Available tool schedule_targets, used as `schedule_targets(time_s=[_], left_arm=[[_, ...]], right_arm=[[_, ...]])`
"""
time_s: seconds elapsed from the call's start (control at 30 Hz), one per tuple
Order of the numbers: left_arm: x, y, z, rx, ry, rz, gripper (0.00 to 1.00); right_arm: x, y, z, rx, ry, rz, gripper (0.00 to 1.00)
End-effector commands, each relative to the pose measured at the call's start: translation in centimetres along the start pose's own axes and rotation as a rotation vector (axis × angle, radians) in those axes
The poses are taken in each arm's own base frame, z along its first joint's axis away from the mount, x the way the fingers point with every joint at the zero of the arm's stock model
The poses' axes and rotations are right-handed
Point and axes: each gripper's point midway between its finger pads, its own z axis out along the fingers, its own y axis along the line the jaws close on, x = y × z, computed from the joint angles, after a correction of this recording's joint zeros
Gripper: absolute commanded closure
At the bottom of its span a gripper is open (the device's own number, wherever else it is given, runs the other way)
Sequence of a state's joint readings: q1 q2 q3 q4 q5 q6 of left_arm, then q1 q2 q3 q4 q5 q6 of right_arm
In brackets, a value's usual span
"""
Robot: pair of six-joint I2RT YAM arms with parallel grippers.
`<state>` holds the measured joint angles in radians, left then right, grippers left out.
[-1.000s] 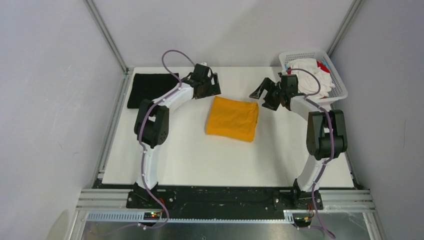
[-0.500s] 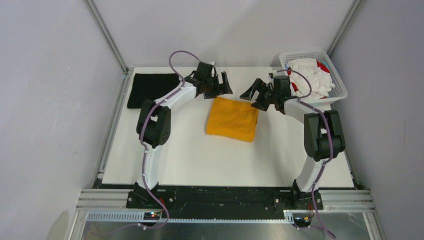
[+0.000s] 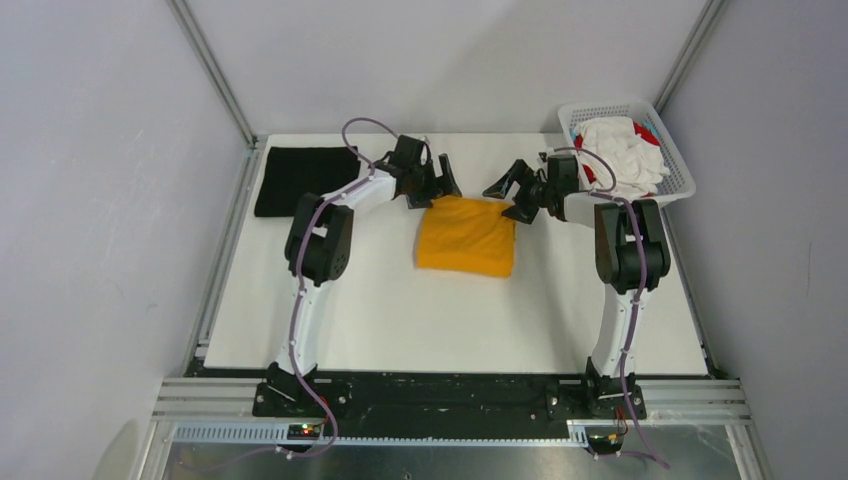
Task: Fold and stack the t-shirts
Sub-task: Fold the long partially folded tshirt into a neat square
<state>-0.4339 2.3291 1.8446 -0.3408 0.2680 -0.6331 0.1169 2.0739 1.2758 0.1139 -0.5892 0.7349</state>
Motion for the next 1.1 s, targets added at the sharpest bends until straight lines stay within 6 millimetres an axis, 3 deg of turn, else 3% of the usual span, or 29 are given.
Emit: schedule_targets(time_s=[0.0, 0.13, 0.23, 0.33, 0.4, 0.5, 0.57, 0.6, 0.63, 0.67, 0.73, 0.87, 0.97, 1.07], left_arm=[[0.2, 1.0, -1.8, -0.037, 0.010, -0.017, 0.00], [-1.9, -0.7, -5.0, -0.019, -0.061, 0.029, 0.00], [-4.0, -2.4, -9.1, -0.025, -0.162, 0.063, 0.00], [-4.0, -3.7, -12.9, -0.005, -0.207, 0.075, 0.00], [-2.5, -4.5, -13.7, 0.029, -0.178, 0.084, 0.00], [2.2, -7.1, -13.7, 0.158, -0.048, 0.135, 0.00], [5.2, -8.1, -13.1, 0.202, 0.013, 0.161, 0.00], [6.6, -7.7, -12.6, 0.203, 0.039, 0.160, 0.00], [7.7, -8.3, -12.4, 0.220, 0.059, 0.170, 0.00], [8.8, -7.7, -11.7, 0.213, 0.081, 0.156, 0.00], [10.1, -6.9, -10.7, 0.203, 0.103, 0.137, 0.00], [11.9, -4.1, -8.4, 0.126, 0.132, 0.099, 0.00], [14.2, -0.5, -7.3, 0.037, 0.171, 0.081, 0.00], [14.9, 3.5, -7.0, -0.059, 0.174, 0.034, 0.00]], right_arm=[[-0.1, -2.6, 0.1, 0.100, 0.002, 0.014, 0.01], [-2.0, 0.3, -2.5, 0.119, -0.048, -0.072, 0.01], [-3.1, 2.1, -5.3, 0.161, -0.109, -0.110, 0.01], [-1.9, 3.7, -7.1, 0.151, -0.107, -0.137, 0.01], [0.4, 5.6, -7.8, 0.085, -0.083, -0.159, 0.01], [5.0, 6.7, -8.9, 0.005, -0.020, -0.182, 0.01], [7.5, 7.3, -9.3, -0.070, 0.016, -0.174, 0.01], [7.8, 8.2, -9.3, -0.127, 0.003, -0.165, 0.01], [9.8, 7.5, -9.6, -0.153, 0.046, -0.138, 0.01], [10.0, 8.2, -9.6, -0.201, 0.038, -0.128, 0.00], [12.0, 7.4, -9.3, -0.223, 0.087, -0.116, 0.01], [14.7, 3.1, -7.3, -0.153, 0.160, -0.027, 0.01], [14.5, 0.4, -7.2, -0.106, 0.122, 0.031, 0.01], [14.5, -2.6, -7.8, -0.017, 0.089, 0.059, 0.01]])
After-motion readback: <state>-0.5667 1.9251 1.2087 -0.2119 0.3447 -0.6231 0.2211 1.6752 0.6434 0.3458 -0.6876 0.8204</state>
